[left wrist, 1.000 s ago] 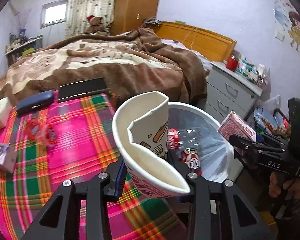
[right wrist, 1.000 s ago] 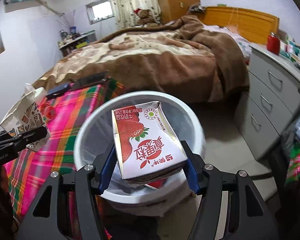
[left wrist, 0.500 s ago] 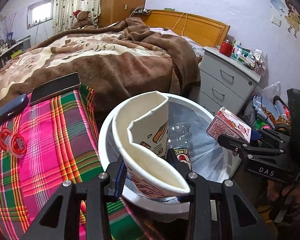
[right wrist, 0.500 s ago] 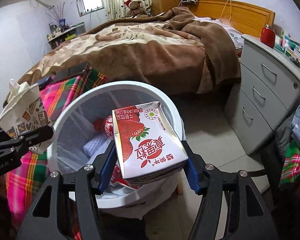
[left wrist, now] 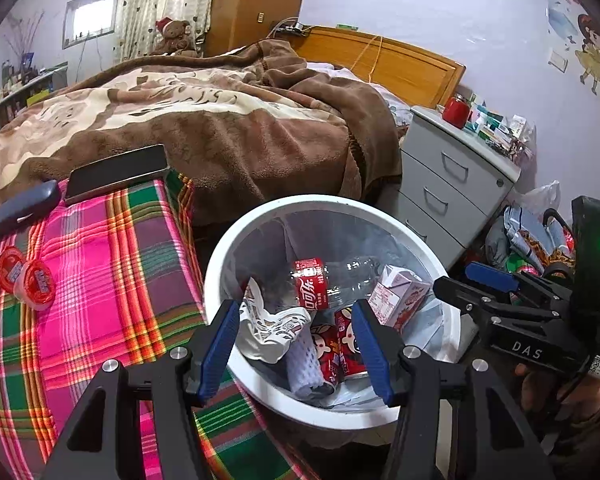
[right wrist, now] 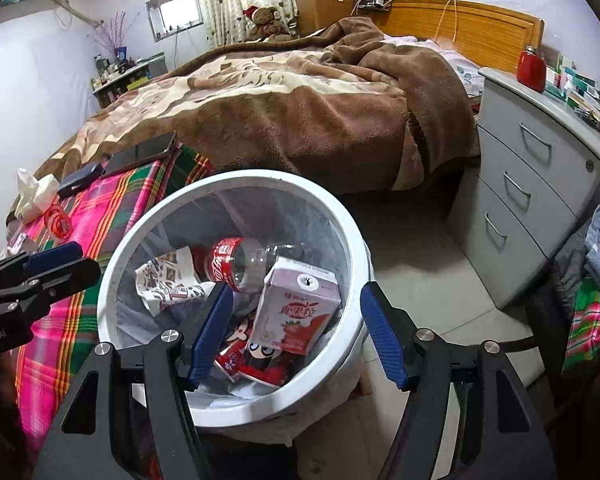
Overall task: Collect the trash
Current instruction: 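Move both tools back to the cloth toward the tissue wrapper and jelly cups, then grasp the white tissue wrapper with the left tool while the right tool grasps the orange jelly cup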
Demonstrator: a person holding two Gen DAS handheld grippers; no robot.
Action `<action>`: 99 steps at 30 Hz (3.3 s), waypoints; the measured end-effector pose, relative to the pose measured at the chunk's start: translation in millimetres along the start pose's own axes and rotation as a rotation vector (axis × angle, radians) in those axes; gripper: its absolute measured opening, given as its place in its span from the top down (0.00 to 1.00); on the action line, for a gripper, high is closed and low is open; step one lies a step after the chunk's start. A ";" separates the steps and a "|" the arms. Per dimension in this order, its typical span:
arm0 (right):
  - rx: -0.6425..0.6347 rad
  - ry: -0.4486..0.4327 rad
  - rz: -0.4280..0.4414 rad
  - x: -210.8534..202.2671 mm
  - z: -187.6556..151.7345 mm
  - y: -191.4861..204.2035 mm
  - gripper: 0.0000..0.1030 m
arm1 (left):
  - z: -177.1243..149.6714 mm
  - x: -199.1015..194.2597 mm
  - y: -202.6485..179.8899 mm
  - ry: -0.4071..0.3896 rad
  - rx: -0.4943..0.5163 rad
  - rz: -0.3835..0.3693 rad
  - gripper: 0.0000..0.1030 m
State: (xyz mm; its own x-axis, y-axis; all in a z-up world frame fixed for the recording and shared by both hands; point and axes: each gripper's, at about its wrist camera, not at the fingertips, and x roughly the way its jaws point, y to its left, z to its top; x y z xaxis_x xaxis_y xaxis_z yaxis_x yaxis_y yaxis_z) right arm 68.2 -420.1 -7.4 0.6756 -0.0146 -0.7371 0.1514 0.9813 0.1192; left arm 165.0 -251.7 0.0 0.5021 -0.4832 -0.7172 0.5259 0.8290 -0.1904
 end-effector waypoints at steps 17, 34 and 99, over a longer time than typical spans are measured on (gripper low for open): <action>-0.019 -0.053 0.016 -19.3 -3.1 30.1 0.34 | -20.5 -49.7 24.4 -0.059 -0.024 0.061 0.44; -0.084 -0.072 0.099 -18.1 -0.7 88.0 0.34 | -45.2 -104.2 89.2 -0.125 -0.102 0.173 0.44; -0.539 0.127 0.368 112.2 42.1 294.0 0.34 | -102.8 -146.3 395.5 -0.049 -0.410 0.468 0.36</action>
State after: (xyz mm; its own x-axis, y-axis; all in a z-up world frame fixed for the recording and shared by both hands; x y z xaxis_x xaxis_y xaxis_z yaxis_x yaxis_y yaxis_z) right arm 218.8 -141.4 -27.0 0.5193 0.3298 -0.7884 -0.4769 0.8774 0.0529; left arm 229.0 175.8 -39.3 0.6514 -0.0465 -0.7573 -0.0592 0.9920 -0.1119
